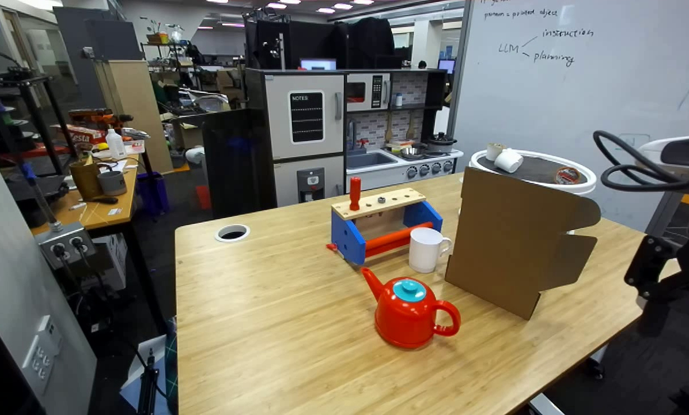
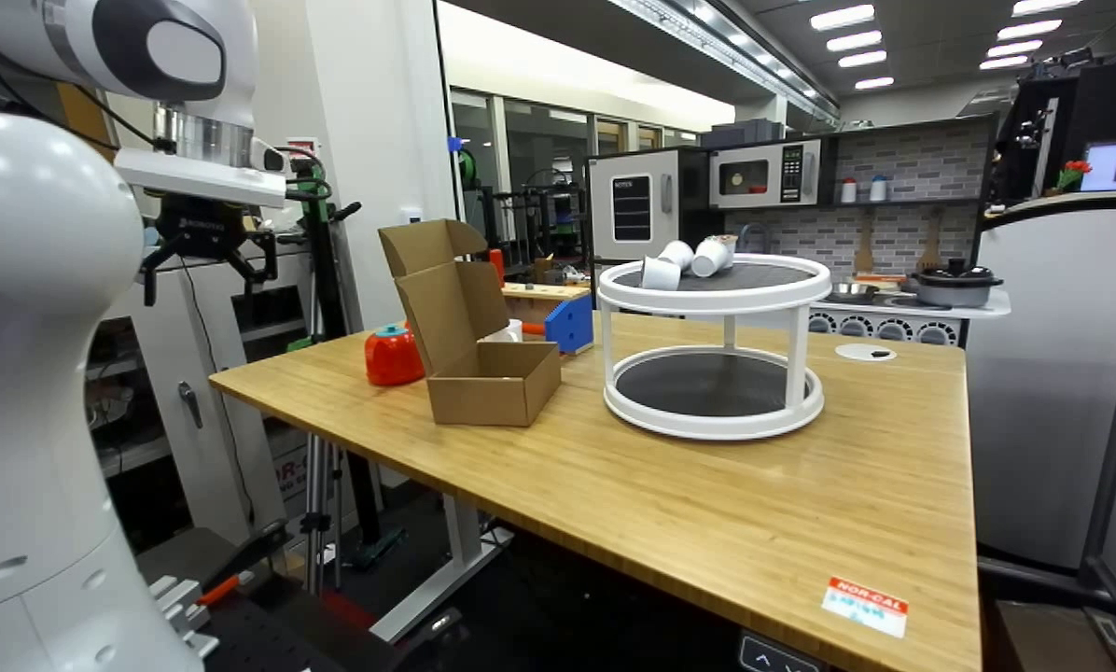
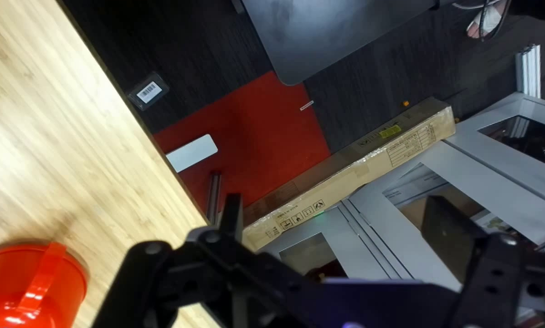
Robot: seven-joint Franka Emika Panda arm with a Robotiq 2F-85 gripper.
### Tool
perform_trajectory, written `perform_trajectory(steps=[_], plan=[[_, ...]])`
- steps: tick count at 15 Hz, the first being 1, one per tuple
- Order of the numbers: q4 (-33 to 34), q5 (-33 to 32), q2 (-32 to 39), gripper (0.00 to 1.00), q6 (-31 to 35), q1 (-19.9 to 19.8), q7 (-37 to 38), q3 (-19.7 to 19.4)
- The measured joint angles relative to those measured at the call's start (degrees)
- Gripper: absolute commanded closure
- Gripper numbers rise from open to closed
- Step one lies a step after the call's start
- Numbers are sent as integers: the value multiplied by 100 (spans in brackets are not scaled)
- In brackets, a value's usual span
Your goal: Put the kettle on the top shelf of the stand
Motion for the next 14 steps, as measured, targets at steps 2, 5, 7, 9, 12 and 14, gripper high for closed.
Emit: perform_trajectory(steps=[2, 5, 7, 9, 12, 14], plan=[[11, 74, 44, 0, 20, 123, -485, -101], [32, 82, 19, 0, 20, 244, -1073, -267], [32, 82, 19, 0, 20, 262, -1135, -281], [32, 82, 19, 0, 20, 264, -1146, -281], [32, 24, 30, 0, 25, 210, -1105, -278], [35, -68, 52, 0, 90, 61, -1041, -277]])
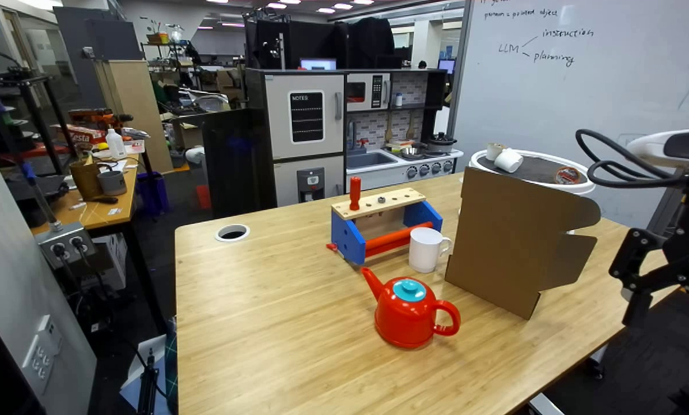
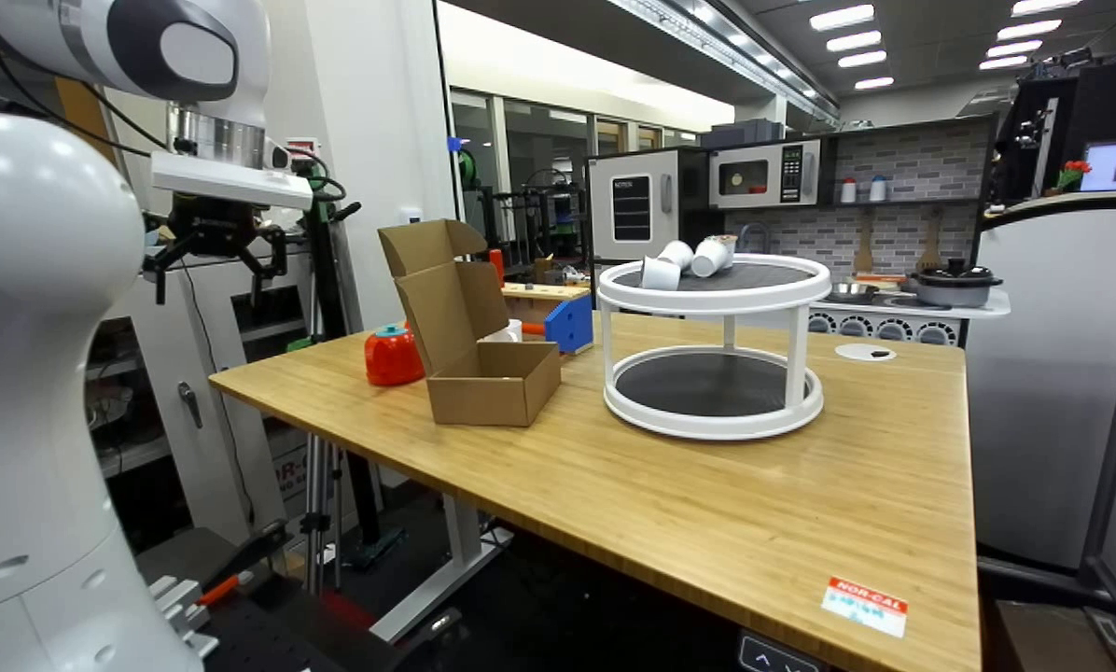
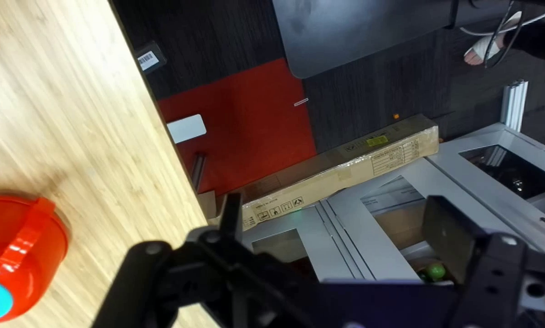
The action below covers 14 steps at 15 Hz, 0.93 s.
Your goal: Put the kettle on the top shelf of the stand
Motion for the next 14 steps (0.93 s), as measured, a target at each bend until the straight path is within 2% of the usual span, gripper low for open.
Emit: perform_trajectory(steps=[6, 10, 14], plan=[[38, -130, 37, 0, 517, -392, 769, 112], [54, -80, 134, 0, 577, -298, 1348, 331], [224, -26, 341, 0, 865, 19, 1555, 436]])
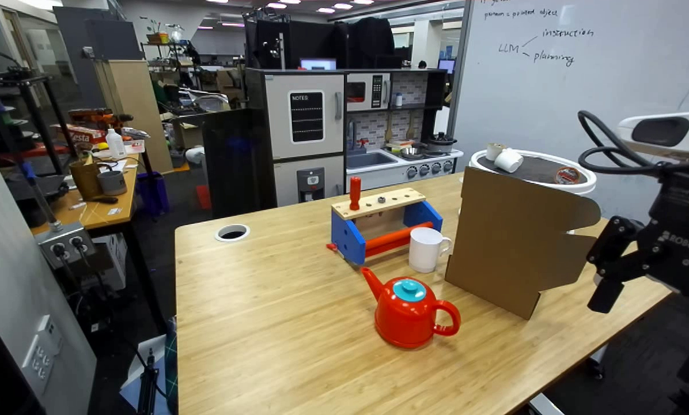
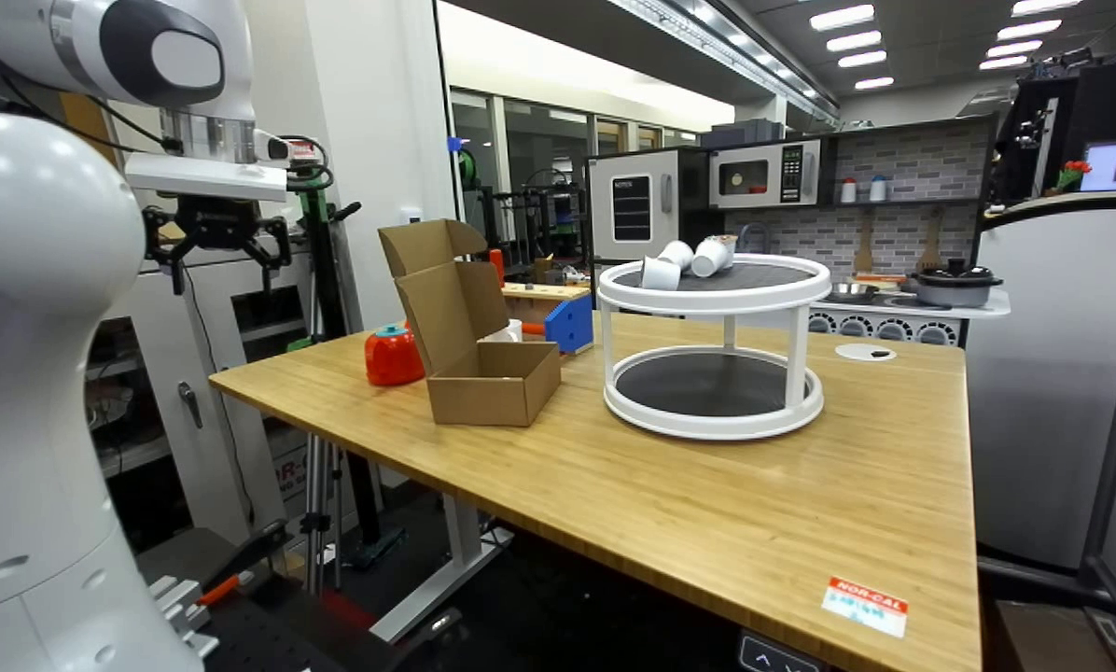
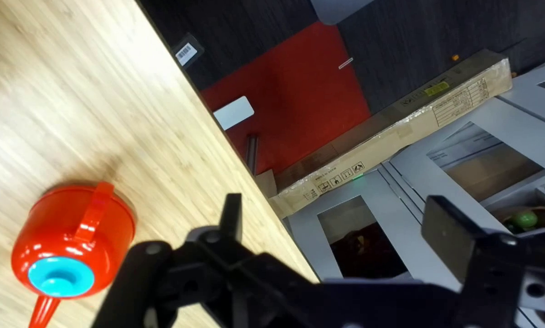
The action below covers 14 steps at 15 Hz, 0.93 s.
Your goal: Put the kettle on the top shelf of the stand
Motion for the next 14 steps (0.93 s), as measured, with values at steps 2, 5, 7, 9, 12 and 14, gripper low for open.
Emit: perform_trajectory(steps=[2, 5, 7, 9, 12, 14], plan=[[198, -14, 119, 0, 217, 126, -117, -3], [500, -168, 213, 0, 496, 239, -617, -13], [603, -294, 235, 0, 794, 259, -934, -24], [614, -402, 248, 0, 1203, 255, -1138, -109], [599, -401, 309, 0, 1938, 274, -1306, -275], [593, -246, 395, 0, 2530, 423, -1308, -427]])
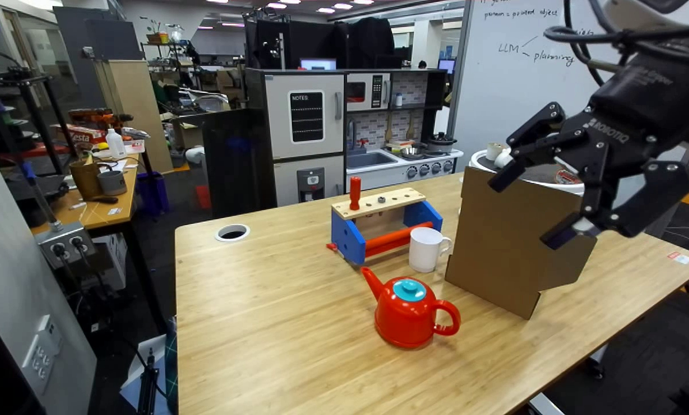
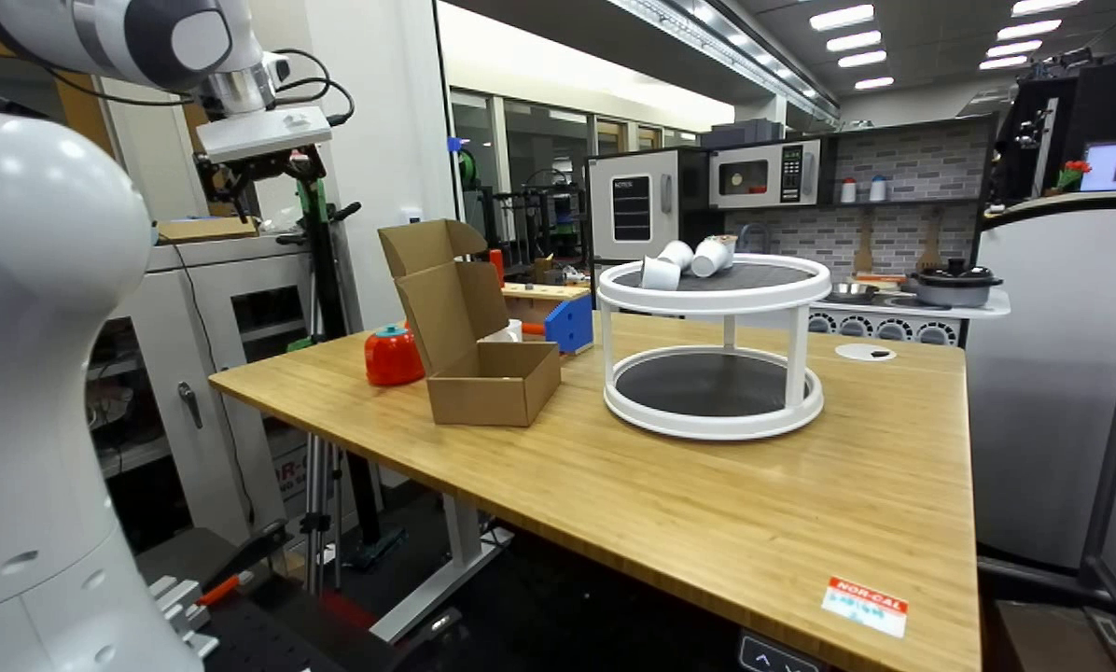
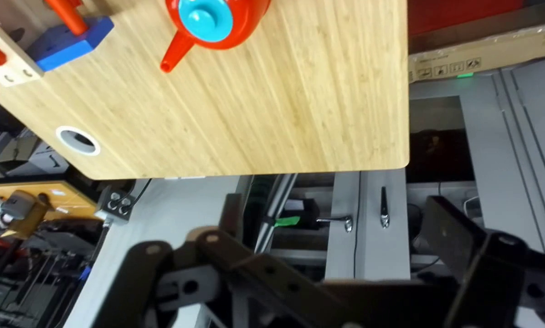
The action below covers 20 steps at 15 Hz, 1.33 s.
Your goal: Put the kettle on the top shelf of the stand
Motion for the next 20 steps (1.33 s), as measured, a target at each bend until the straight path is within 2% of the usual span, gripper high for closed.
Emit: perform_trajectory(steps=[3, 7, 9, 11, 20], plan=[[-2, 362, 143, 0, 770, 564, -7, -402], [23, 1516, 57, 0, 1468, 2003, -687, -1306], [24, 1848, -63, 0, 1576, 2568, -949, -1770], [21, 1879, -110, 0, 1584, 2716, -986, -1932], [17, 1881, -111, 0, 1589, 2741, -986, -1941]])
